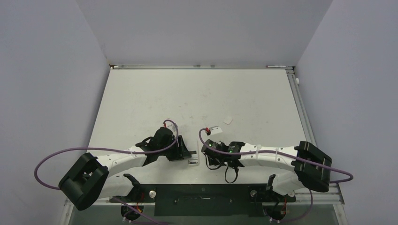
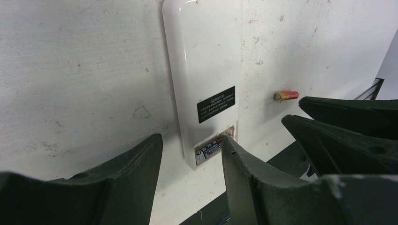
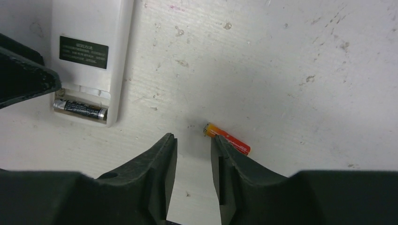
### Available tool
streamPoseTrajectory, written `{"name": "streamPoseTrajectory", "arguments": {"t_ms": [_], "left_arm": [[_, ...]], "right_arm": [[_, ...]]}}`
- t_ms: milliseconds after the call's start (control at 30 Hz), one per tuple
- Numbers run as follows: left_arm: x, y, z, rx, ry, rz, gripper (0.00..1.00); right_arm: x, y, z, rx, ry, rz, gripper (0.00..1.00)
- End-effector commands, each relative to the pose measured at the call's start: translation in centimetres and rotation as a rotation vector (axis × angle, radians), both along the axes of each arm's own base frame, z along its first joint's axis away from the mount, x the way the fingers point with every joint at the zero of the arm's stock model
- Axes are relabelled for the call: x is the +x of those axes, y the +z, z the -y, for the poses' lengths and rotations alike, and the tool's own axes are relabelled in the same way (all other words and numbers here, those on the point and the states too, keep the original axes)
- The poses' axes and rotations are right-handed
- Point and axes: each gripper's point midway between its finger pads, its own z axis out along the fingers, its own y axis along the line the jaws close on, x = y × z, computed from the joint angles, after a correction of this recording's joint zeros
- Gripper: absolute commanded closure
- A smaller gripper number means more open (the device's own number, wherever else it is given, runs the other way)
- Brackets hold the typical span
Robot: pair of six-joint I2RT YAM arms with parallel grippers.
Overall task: Load the batteries into the remote control
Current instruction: Adjust the battery at the center of the board, then pick up the battery from the center of the board.
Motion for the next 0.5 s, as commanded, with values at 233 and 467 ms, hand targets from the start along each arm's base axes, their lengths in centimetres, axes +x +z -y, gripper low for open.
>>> {"name": "streamPoseTrajectory", "arguments": {"t_ms": [233, 467], "left_arm": [[-1.7, -1.6, -1.1, 0.059, -0.036, -0.05, 0.52], [-1.9, -1.6, -0.9, 0.053, -0.039, -0.053, 0.51]], "right_arm": [[1.3, 2.5, 2.7, -0.1, 0.135, 0.021, 0.55], [0.3, 0.3, 2.3, -0.096, 0.23, -0.077, 0.55]]}}
